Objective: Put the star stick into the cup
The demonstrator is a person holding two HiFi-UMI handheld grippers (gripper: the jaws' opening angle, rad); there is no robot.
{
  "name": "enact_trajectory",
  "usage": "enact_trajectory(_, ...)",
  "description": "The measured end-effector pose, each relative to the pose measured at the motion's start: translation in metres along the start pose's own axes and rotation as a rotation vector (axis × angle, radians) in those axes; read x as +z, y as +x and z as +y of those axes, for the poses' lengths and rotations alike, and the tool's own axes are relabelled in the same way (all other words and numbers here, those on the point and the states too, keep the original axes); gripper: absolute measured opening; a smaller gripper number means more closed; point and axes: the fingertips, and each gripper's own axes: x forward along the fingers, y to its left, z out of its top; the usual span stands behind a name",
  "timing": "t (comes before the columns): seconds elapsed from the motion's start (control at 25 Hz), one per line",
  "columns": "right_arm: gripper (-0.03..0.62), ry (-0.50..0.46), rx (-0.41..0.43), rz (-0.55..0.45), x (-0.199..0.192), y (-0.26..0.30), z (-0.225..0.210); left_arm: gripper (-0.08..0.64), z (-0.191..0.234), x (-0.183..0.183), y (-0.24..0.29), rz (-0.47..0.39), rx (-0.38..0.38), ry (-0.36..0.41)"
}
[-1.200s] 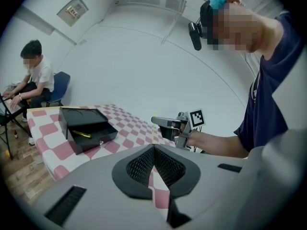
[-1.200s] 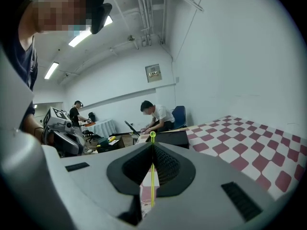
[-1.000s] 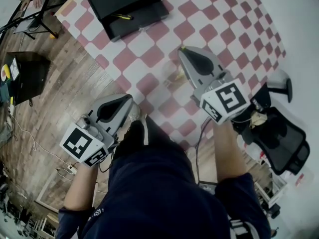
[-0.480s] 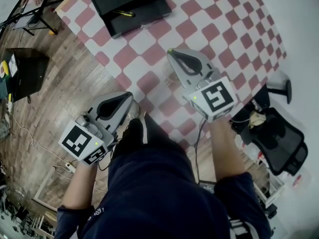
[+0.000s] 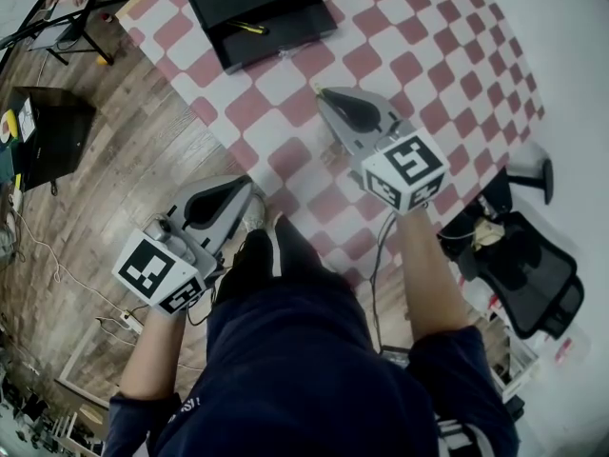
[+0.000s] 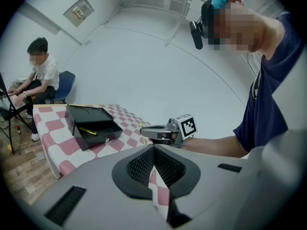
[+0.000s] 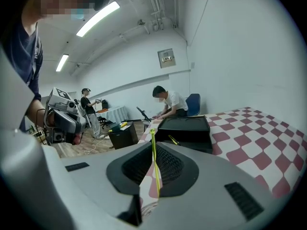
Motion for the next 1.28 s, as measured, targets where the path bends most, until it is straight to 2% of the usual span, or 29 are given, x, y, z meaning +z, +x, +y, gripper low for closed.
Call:
enact_trajectory(0.2, 0.028, -0.018, -0.002, 0.035, -0.002, 0.008, 0.003, 0.031, 0.000, 0.001, -0.007, -0.009, 0.001, 0.001)
enact_trajectory(0.48, 0.080, -0.021, -0.019, 0.040, 0.004, 0.005, 0.005, 0.031, 0.002, 0.005, -0.019, -0.024, 0.007, 0.007)
enact_trajectory(0.8, 0.081, -0.007, -0.073, -0.029, 0.032, -0.040, 0.008, 0.031, -0.016, 0.026, -0.025, -0.048, -0.025, 0.059)
enact_trajectory(1.28, 0.077, -0.017, -0.140, -0.178, 0.083, -0.128, 0.043, 0.031, -0.060, 0.054, -0.037, -0.073, -0.097, 0.167)
